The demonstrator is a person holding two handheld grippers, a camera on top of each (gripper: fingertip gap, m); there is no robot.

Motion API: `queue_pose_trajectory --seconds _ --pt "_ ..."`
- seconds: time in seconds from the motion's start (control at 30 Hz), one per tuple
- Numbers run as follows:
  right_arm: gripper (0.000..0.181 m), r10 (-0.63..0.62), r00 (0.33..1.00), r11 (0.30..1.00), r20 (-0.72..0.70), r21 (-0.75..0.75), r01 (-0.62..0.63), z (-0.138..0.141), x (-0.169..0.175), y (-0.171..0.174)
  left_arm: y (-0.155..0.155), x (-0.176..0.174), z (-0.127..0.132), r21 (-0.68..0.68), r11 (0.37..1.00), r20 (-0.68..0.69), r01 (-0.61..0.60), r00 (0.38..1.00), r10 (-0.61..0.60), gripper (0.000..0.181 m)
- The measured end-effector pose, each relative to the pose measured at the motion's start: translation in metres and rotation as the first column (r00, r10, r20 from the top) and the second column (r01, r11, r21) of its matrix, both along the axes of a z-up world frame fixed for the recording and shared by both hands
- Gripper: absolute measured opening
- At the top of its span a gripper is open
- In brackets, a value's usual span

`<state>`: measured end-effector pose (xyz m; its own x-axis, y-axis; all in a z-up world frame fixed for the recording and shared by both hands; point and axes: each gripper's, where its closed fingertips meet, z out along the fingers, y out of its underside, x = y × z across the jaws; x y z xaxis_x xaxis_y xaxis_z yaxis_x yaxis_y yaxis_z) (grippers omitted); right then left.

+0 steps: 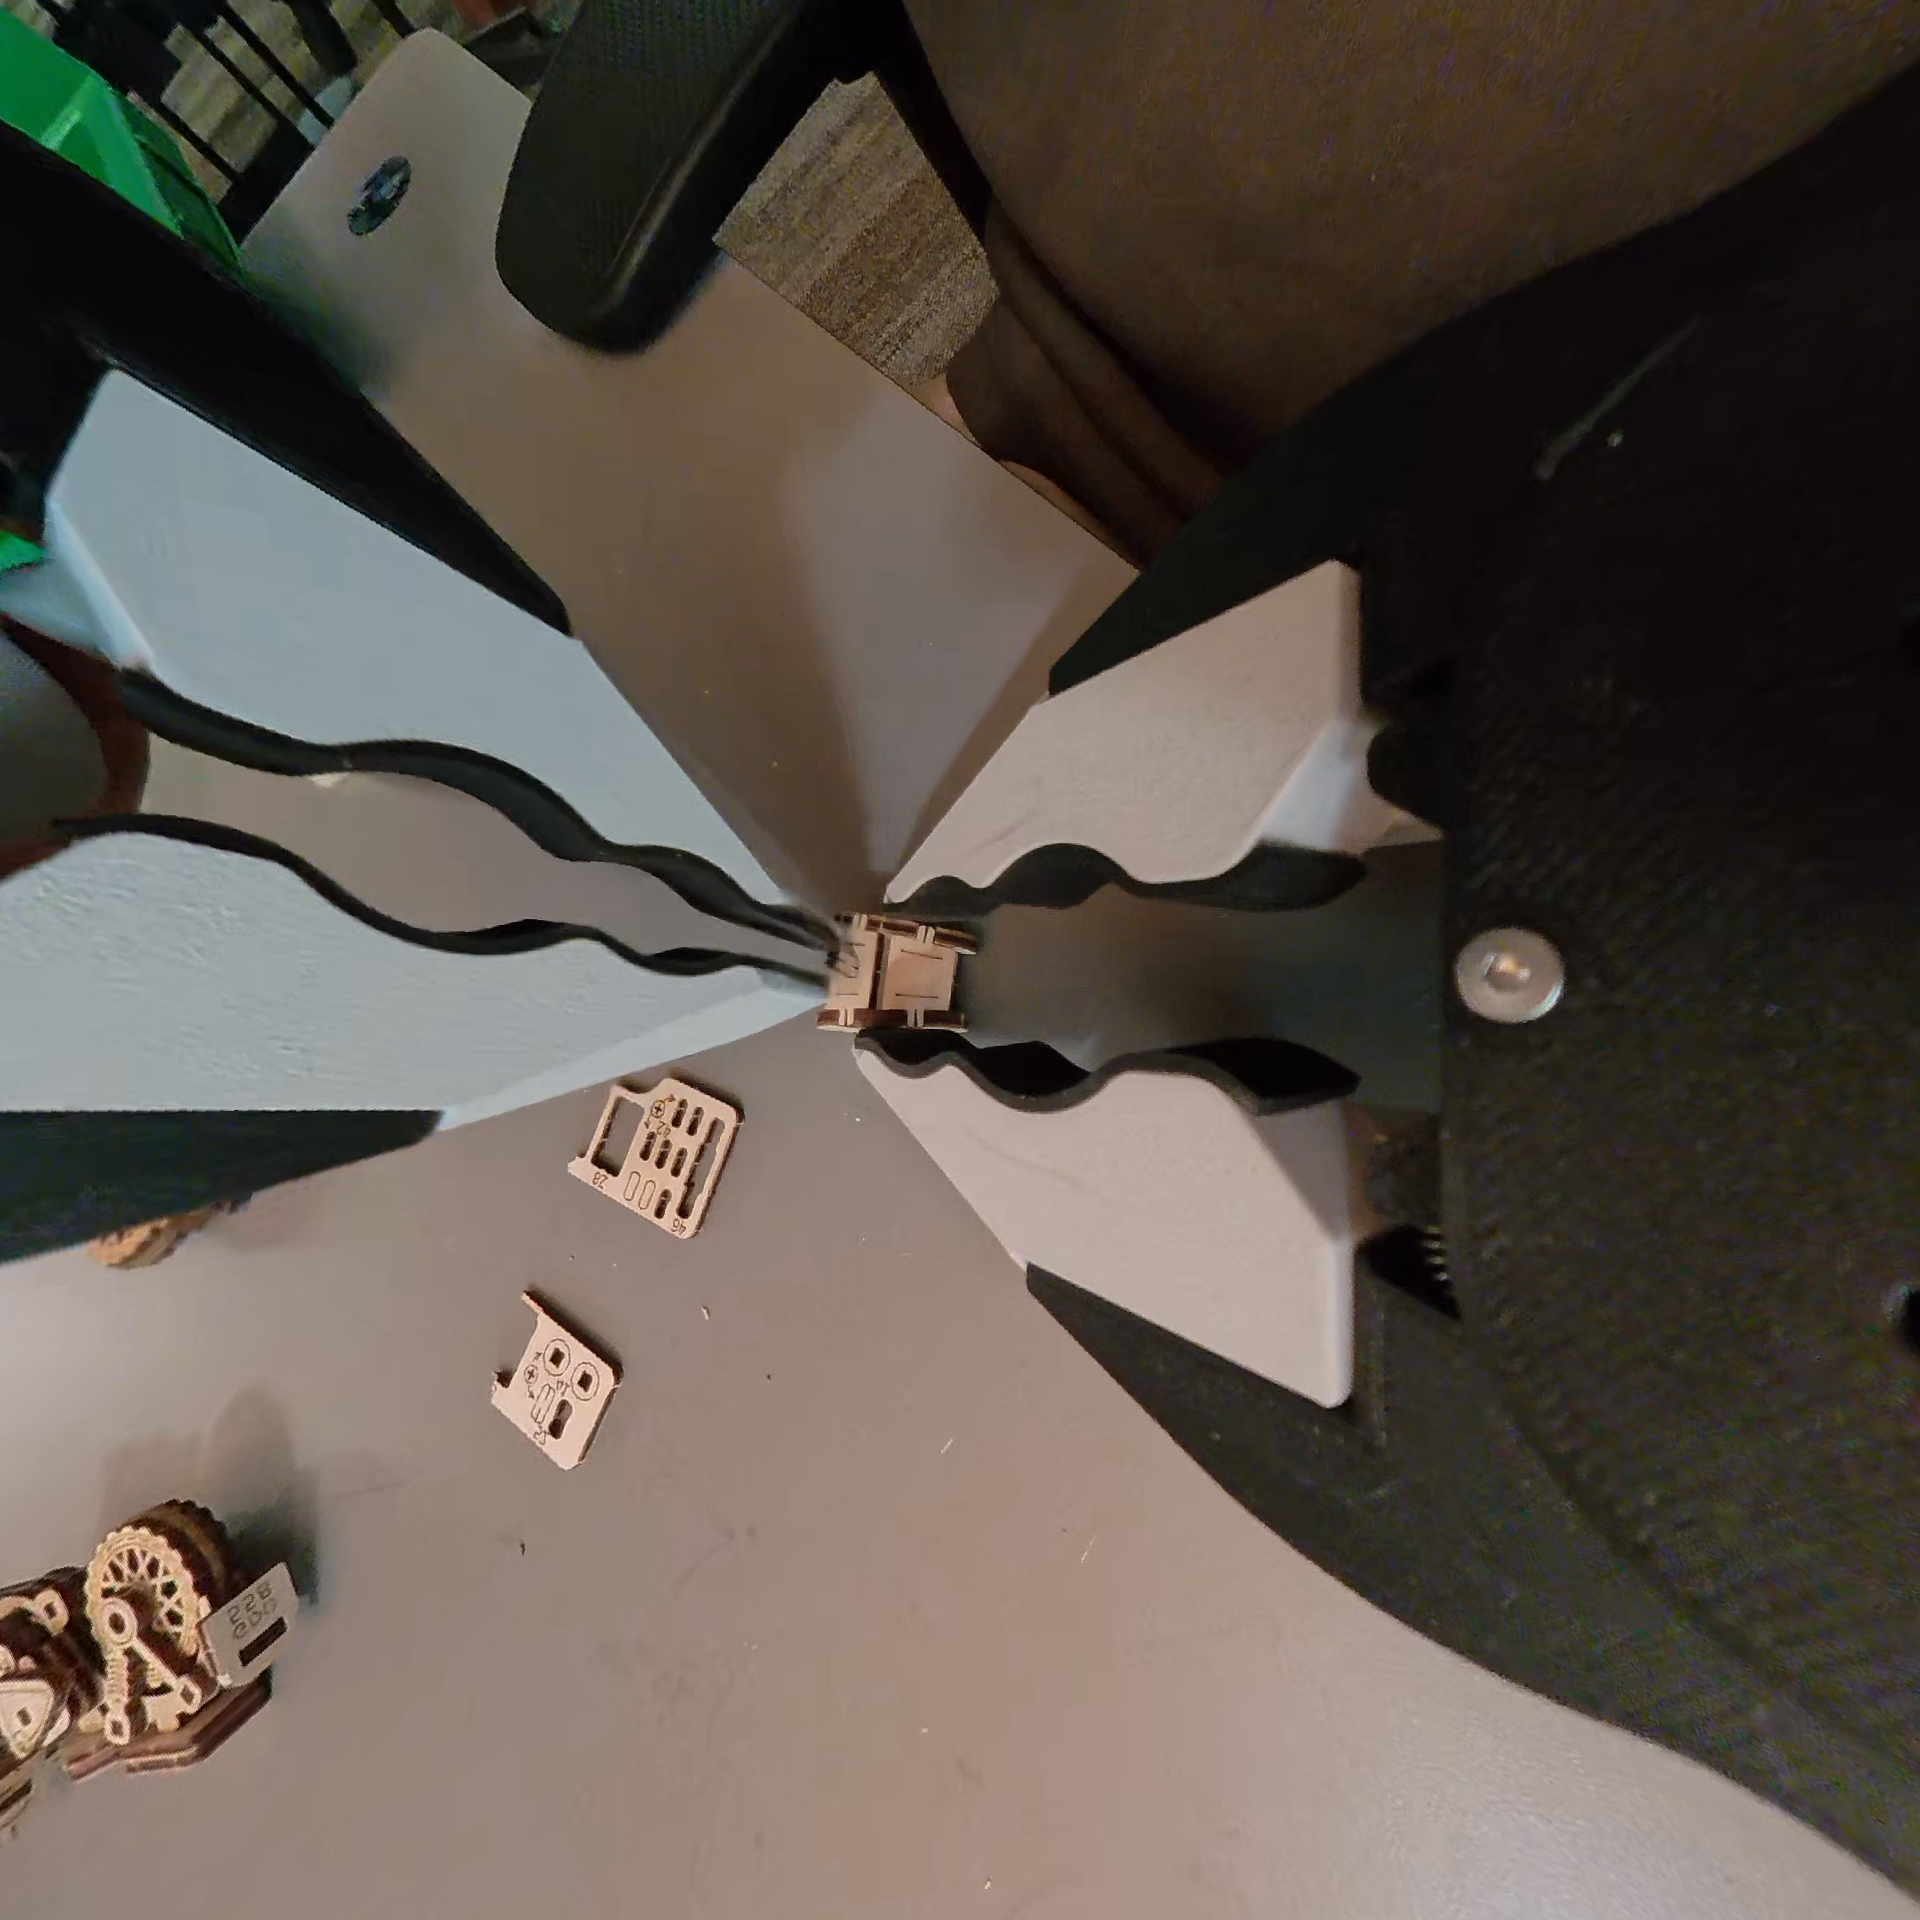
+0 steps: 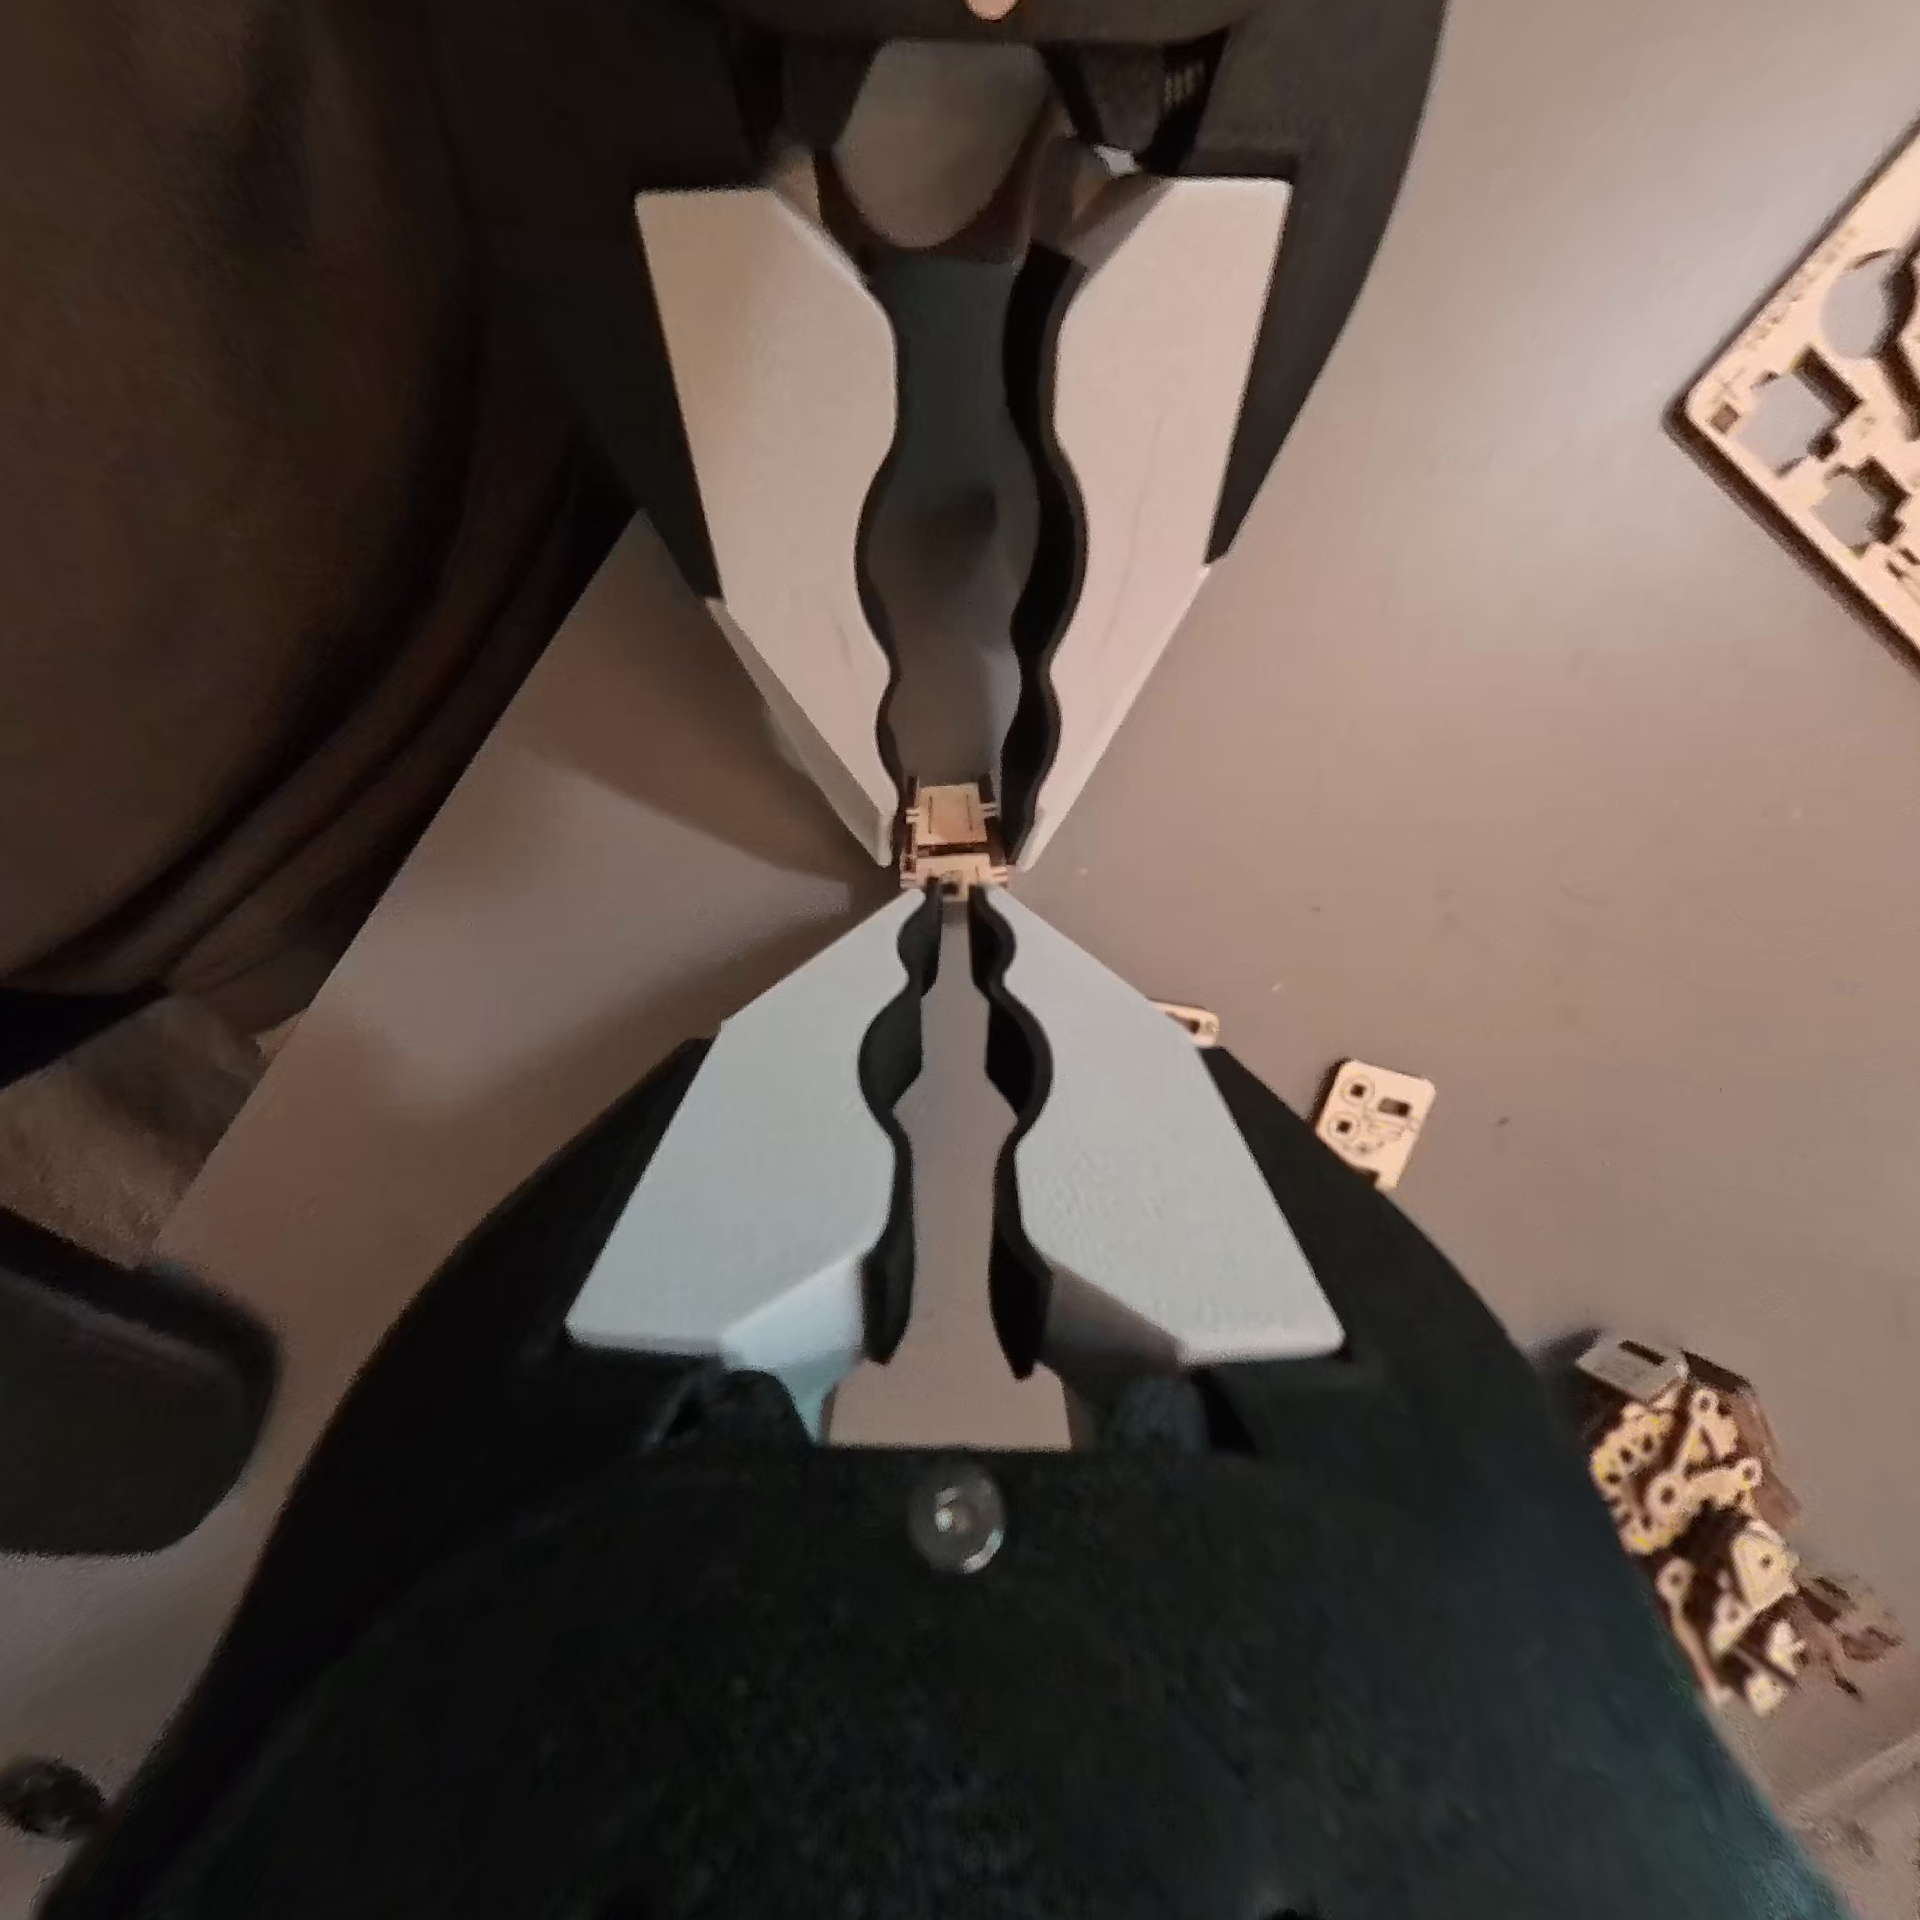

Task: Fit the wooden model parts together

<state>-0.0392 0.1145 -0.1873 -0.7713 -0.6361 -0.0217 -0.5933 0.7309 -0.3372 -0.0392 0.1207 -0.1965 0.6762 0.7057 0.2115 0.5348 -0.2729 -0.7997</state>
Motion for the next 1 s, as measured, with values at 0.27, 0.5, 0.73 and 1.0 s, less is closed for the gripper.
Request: queue_pose_trajectory --seconds 0.27,0.5,0.73,1.0 --pt "0.004 -0.332 0.943 0.896 0.035 -0.301 0.327 0.025 -0.018 -0.017 0.0 0.0 0.0 0.008 1.0 0.005 -0.003 1.0 0.003 0.019" --pt "0.0 -0.676 0.728 0.546 0.115 -0.585 0.6 0.028 -0.02 0.005 0.0 0.0 0.0 0.012 1.0 0.008 -0.005 1.0 0.004 0.019" --pt "0.0 -0.688 0.693 0.524 0.215 -0.514 0.679 0.01 0.007 0.006 0.0 0.0 0.0 -0.002 1.0 -0.002 -0.003 1.0 0.003 0.019" --pt "0.0 -0.696 0.701 0.544 0.155 -0.524 0.655 0.004 0.001 -0.001 0.0 0.0 0.0 -0.013 1.0 -0.012 -0.006 1.0 0.006 0.019"
